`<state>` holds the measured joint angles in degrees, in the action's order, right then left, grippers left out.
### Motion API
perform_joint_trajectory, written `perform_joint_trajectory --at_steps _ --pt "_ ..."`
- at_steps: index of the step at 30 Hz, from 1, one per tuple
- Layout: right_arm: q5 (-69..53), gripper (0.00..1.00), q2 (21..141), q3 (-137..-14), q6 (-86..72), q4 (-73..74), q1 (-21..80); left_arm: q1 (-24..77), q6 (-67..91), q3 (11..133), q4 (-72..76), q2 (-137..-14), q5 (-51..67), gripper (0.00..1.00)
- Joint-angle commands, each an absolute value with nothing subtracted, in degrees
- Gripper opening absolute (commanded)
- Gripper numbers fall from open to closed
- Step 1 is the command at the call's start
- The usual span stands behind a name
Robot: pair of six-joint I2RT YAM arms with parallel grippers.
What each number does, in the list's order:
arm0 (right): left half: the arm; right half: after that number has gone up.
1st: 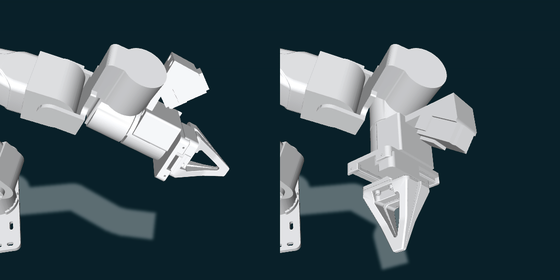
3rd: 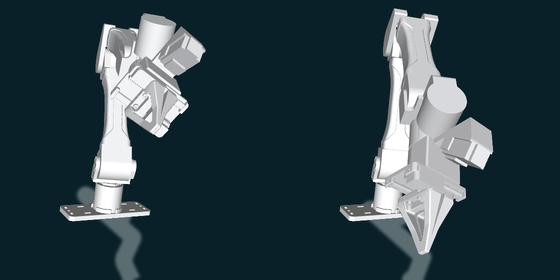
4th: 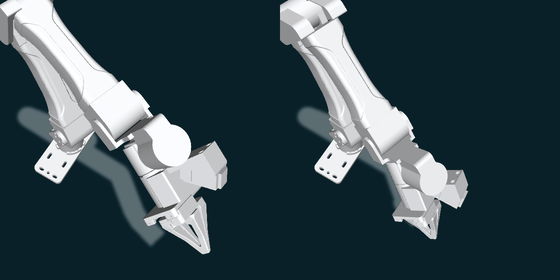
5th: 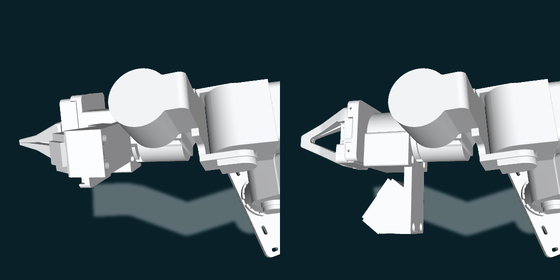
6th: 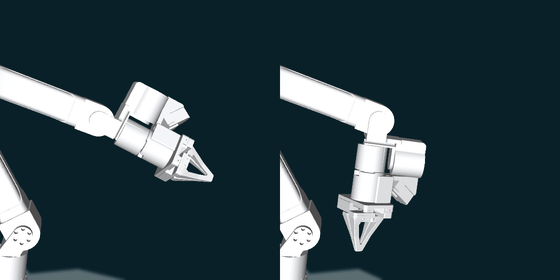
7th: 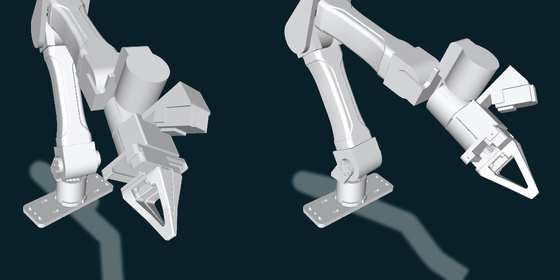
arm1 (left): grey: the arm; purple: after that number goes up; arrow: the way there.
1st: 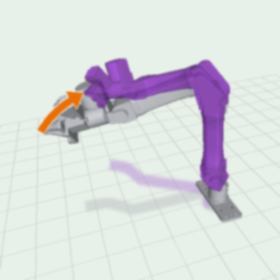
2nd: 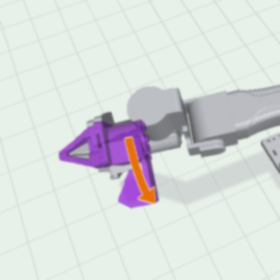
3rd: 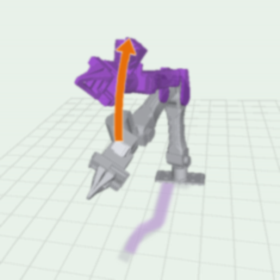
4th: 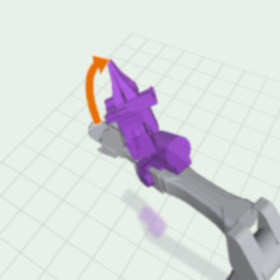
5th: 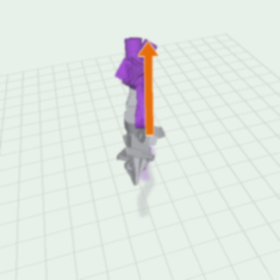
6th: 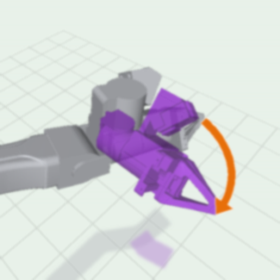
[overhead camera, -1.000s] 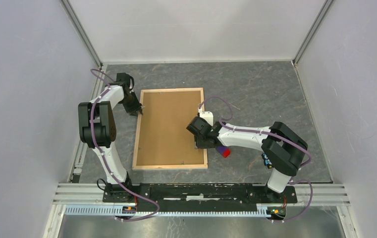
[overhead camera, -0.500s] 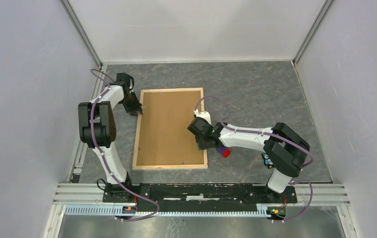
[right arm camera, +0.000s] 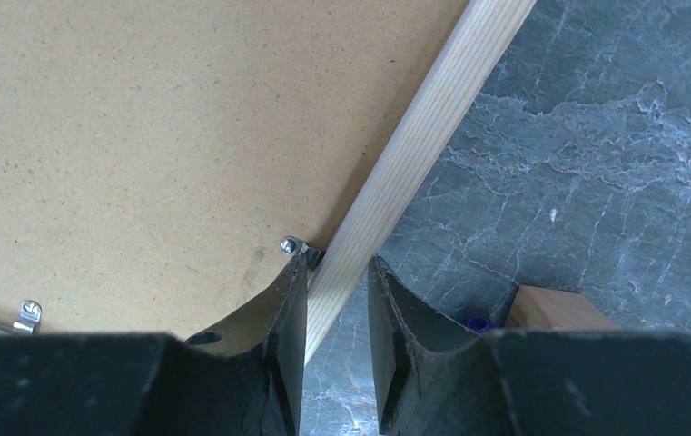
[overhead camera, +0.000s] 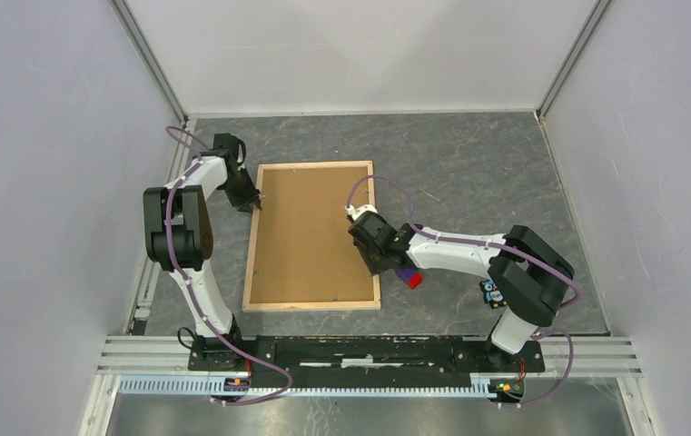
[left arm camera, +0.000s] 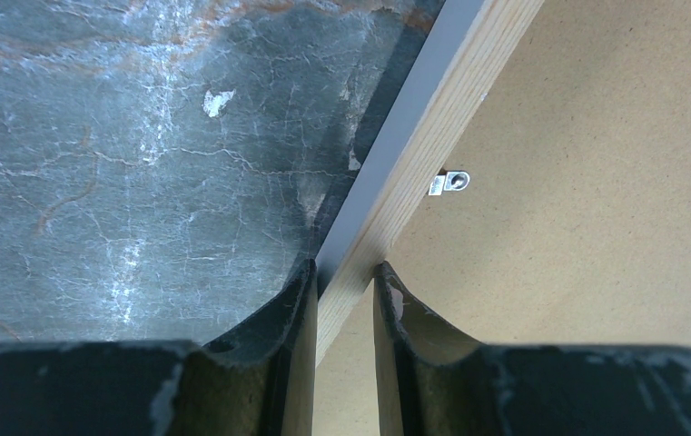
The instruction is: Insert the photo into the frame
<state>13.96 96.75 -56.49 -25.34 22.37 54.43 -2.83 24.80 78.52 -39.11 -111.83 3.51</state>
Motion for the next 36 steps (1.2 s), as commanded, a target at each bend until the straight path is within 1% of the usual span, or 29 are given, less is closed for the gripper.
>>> perform_joint_trajectory --at_steps 1,3,4,5,6,7,10,14,15,16,18,20,23,26,27,28,30,33,35,36 --pt "9.9 0.01 98.5 -54.7 -19.9 17.3 53.4 -3.9 28.6 79.9 -37.9 -112.8 0.6 0.02" --pt "9.3 0.12 97.9 -55.5 -19.7 17.8 53.4 -3.9 28.4 78.9 -36.7 -111.6 1.0 0.02" --pt "9.3 0.24 97.5 -56.1 -19.9 18.4 53.4 -4.0 28.3 78.5 -36.1 -110.7 1.0 0.04" --pt "9.3 0.32 97.0 -56.5 -19.8 18.5 53.4 -3.9 28.2 78.0 -35.6 -109.8 0.8 0.08" --pt "9.4 0.39 96.5 -56.7 -19.8 18.5 53.4 -3.9 28.0 77.7 -35.3 -108.9 0.5 0.13" --pt "9.3 0.44 95.9 -57.1 -19.7 18.5 53.3 -3.9 27.8 77.3 -35.0 -108.0 0.2 0.2" --pt "9.4 0.55 93.7 -57.8 -18.8 18.5 53.2 -3.9 26.7 76.7 -35.0 -104.6 -2.2 0.37" --pt "9.2 0.68 88.2 -56.8 -16.8 17.6 52.4 -3.8 26.0 74.9 -34.2 -98.7 -2.5 0.63" --pt "9.2 0.7 86.6 -56.3 -16.1 17.3 52.0 -3.7 25.8 74.4 -34.1 -97.2 -2.3 0.68" --pt "9.2 0.72 84.7 -55.4 -15.4 16.8 51.7 -3.1 25.4 73.4 -33.8 -95.1 -2.5 0.76" --pt "9.4 0.75 80.4 -53.3 -13.5 15.8 50.9 -1.3 24.9 72.0 -33.5 -91.7 -3.9 0.85" --pt "10.0 0.79 76.2 -50.7 -12.0 15.0 49.7 2.6 24.7 72.1 -34.3 -88.6 -4.4 0.9" --pt "8.7 0.84 70.6 -46.5 -11.0 13.6 47.0 8.7 23.8 72.2 -35.8 -86.1 -2.8 0.92" --pt "4.6 0.9 67.9 -43.2 -11.9 11.0 45.3 10.0 23.1 69.9 -38.2 -84.5 2.4 0.94" --pt "3.0 0.9 68.2 -43.0 -12.5 10.5 45.3 10.0 22.7 68.6 -38.9 -83.9 3.2 0.96" --pt "1.0 0.91 69.2 -42.8 -13.5 9.7 45.3 9.9 22.0 66.9 -39.8 -82.8 2.6 1.0" --pt "-1.8 0.9 72.1 -42.8 -16.1 7.8 45.4 9.9 21.0 63.7 -41.6 -80.7 -2.2 1.0" --pt "-1.6 0.88 78.1 -45.6 -19.0 8.2 45.0 9.2 20.6 59.4 -41.8 -77.6 -10.2 1.0" --pt "-1.4 0.88 81.2 -47.2 -20.6 8.2 44.1 6.9 22.8 57.6 -40.9 -76.4 -11.1 1.0" --pt "-1.7 0.88 82.6 -47.4 -21.5 7.5 43.6 4.6 24.6 56.7 -40.3 -76.2 -9.0 1.0"
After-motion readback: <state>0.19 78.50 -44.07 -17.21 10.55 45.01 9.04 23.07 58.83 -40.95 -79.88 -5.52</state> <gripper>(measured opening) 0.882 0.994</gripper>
